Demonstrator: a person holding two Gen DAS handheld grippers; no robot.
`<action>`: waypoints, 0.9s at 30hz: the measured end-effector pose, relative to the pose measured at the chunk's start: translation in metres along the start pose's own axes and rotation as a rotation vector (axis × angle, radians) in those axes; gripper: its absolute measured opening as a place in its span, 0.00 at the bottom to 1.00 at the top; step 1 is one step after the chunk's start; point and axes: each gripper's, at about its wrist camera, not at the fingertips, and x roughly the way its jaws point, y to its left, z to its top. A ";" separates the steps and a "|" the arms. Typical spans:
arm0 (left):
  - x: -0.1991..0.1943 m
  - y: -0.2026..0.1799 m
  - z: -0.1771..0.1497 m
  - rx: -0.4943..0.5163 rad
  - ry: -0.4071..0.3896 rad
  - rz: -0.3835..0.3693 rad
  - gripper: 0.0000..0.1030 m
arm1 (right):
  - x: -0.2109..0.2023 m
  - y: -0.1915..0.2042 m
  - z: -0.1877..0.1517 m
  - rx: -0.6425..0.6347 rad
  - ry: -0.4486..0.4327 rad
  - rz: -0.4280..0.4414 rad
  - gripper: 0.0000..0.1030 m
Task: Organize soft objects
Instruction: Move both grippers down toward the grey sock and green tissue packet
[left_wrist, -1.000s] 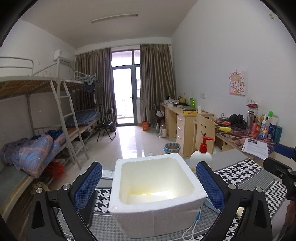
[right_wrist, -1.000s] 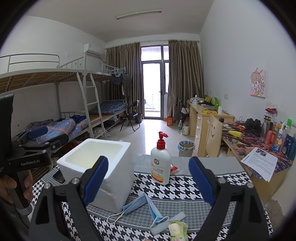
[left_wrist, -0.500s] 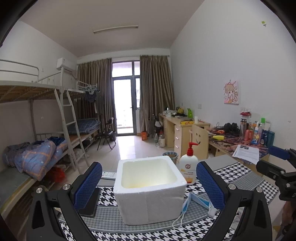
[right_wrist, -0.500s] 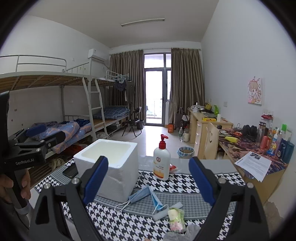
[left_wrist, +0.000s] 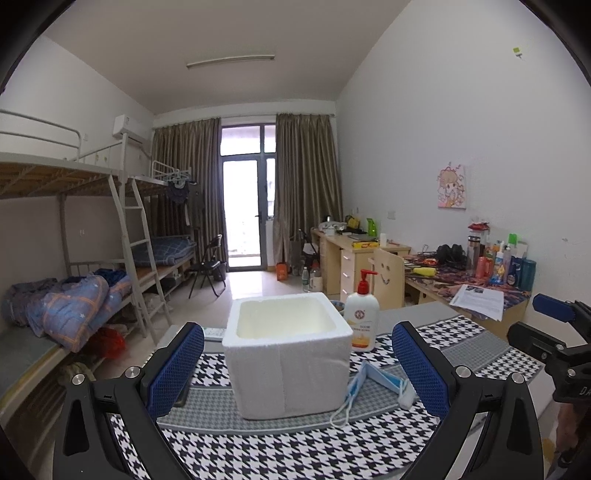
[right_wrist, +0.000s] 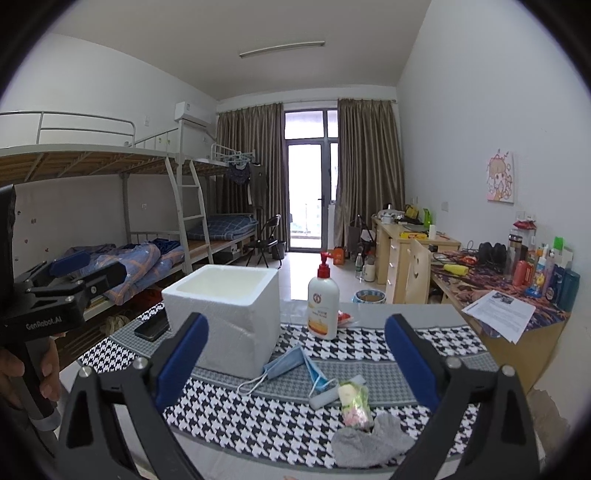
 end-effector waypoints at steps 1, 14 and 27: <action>-0.005 0.001 -0.003 -0.003 -0.002 -0.007 0.99 | -0.002 0.000 -0.004 0.004 0.000 -0.002 0.95; -0.039 -0.013 -0.045 -0.042 -0.028 -0.028 0.99 | -0.022 0.009 -0.045 0.015 0.010 0.016 1.00; -0.067 -0.020 -0.080 -0.067 -0.026 -0.022 0.99 | -0.052 0.012 -0.075 0.035 0.001 0.002 1.00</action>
